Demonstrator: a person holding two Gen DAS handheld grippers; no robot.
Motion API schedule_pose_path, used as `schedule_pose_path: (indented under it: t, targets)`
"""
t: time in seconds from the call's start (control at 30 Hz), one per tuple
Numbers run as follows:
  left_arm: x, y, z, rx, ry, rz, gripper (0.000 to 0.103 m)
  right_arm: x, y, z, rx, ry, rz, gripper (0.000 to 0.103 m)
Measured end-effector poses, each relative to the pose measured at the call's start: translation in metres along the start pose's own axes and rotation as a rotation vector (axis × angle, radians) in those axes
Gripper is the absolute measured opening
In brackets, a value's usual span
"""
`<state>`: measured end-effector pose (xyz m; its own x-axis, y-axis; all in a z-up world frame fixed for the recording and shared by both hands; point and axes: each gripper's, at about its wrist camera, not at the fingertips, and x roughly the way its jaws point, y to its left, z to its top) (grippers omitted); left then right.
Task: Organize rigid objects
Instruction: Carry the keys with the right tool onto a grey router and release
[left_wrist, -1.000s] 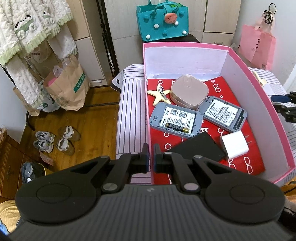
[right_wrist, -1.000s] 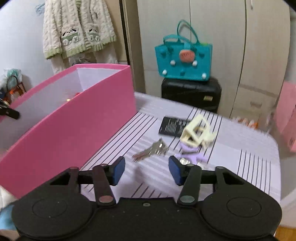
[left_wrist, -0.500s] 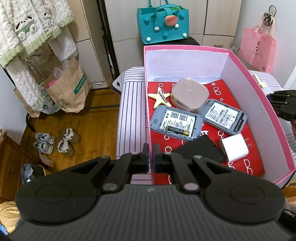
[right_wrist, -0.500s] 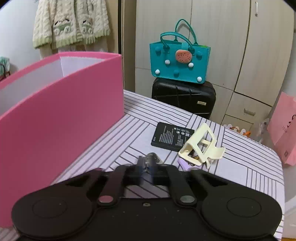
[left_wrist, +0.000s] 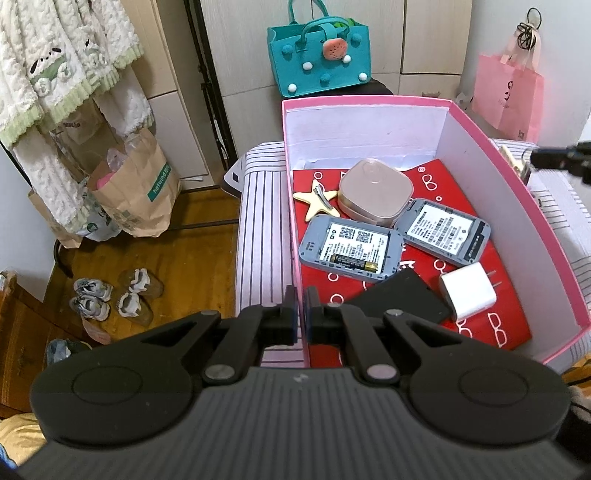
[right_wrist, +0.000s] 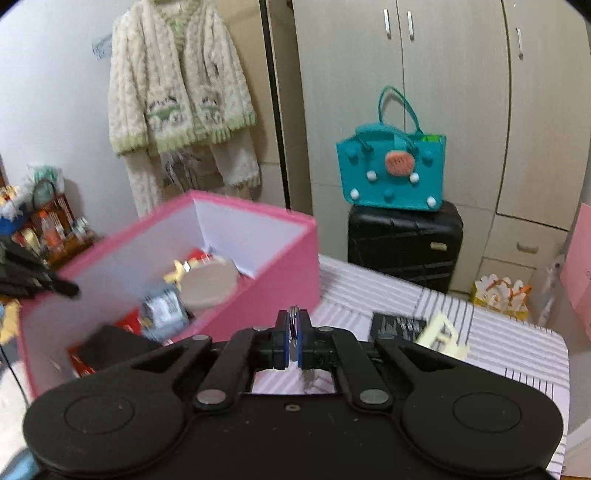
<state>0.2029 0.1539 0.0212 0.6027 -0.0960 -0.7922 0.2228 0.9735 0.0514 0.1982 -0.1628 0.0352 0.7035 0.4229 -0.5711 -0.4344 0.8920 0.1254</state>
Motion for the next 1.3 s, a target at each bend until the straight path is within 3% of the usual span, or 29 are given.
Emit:
schedule_pose_path:
  t: [0.17,0.37,0.67,0.87,1.07,1.3]
  targets:
    - [0.0,0.012,-0.001,-0.047,0.009,-0.054,0.005,-0.014,0.011,0.026,-0.016,-0.036,0.023,0.005]
    - [0.0,0.01,-0.001,-0.034,0.002,-0.057,0.005,-0.025,0.028,0.055,-0.042,-0.081,0.044,0.005]
    - [0.0,0.009,0.0,-0.028,0.011,-0.053,0.005,0.01,0.059,0.056,-0.048,0.038,0.228,0.005]
    - [0.0,0.016,-0.001,-0.068,0.005,-0.078,0.005,0.052,0.076,0.036,-0.094,0.157,0.218,0.005]
    - [0.001,0.014,-0.003,-0.059,-0.005,-0.071,0.005,0.063,0.074,0.032,-0.129,0.204,0.187,0.006]
    - [0.0,0.015,-0.006,-0.076,-0.012,-0.078,0.005,0.034,0.052,0.037,-0.096,0.149,0.151,0.012]
